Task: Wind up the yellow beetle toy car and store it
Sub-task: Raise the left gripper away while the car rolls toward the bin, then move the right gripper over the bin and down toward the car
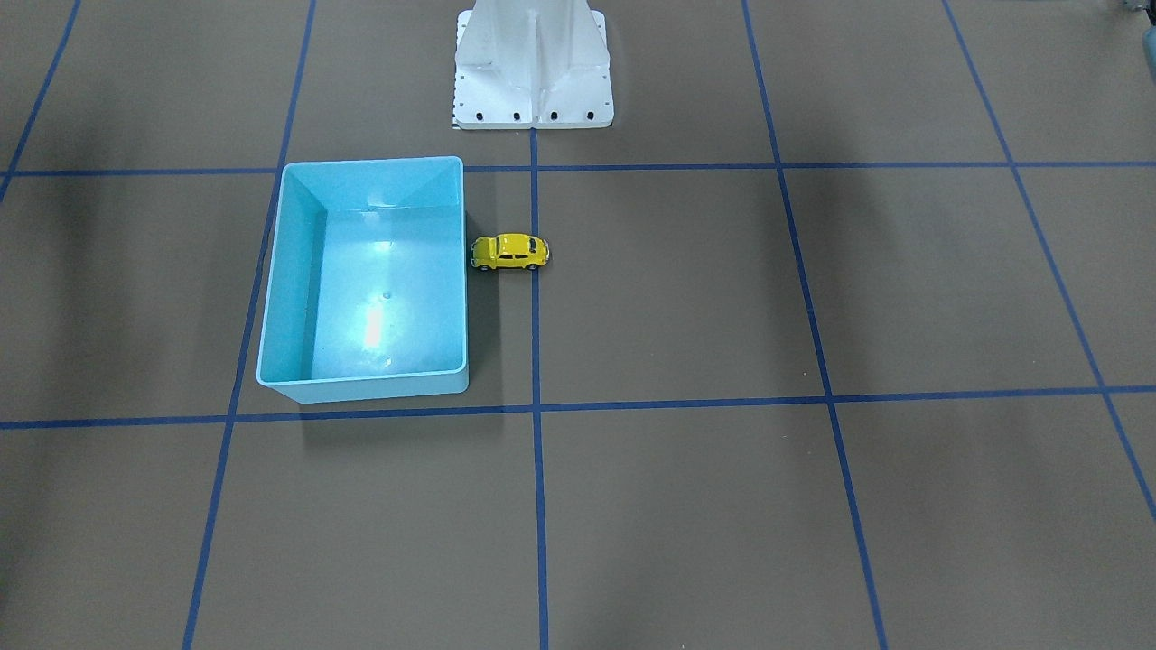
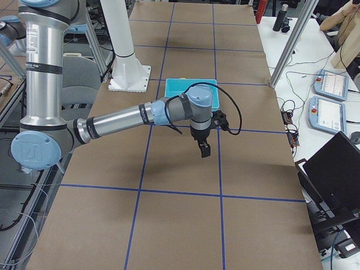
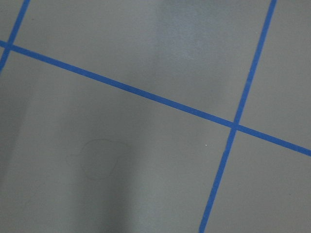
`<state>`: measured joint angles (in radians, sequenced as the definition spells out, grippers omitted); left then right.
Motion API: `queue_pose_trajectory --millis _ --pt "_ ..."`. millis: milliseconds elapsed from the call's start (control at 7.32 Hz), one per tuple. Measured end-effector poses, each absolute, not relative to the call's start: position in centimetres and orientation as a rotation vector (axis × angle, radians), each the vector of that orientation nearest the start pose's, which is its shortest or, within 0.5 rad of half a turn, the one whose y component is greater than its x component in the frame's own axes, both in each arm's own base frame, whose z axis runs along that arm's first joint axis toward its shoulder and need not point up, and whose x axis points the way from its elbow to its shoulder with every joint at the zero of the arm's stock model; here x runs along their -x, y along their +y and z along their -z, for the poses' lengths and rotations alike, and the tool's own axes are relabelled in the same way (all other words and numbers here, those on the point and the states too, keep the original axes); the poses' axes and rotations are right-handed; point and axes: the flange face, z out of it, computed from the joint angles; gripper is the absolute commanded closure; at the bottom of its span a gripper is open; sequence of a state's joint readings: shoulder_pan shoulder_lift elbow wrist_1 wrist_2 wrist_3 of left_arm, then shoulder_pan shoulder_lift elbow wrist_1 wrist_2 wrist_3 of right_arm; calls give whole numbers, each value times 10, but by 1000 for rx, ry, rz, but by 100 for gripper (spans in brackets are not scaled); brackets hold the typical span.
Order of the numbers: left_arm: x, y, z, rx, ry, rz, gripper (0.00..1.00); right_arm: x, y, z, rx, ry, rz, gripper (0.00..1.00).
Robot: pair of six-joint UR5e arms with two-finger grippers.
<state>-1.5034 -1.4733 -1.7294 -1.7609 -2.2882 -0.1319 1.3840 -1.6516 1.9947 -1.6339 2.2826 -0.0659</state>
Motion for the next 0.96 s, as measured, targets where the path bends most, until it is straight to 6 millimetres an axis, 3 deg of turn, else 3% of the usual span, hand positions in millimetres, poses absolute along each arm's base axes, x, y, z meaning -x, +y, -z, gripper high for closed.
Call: queue_pose_trajectory --millis 137,410,683,956 --pt "49 -453 -625 -146 730 7 0 36 -453 -469 -245 -709 395 0" --pt "62 -435 -645 -116 725 47 0 76 -467 -404 -312 -636 494 0" --pt "63 -435 -650 -105 724 53 0 111 -493 -330 -313 -623 543 0" --pt "61 -438 -646 -93 730 56 0 155 -497 -288 -294 -629 614 0"
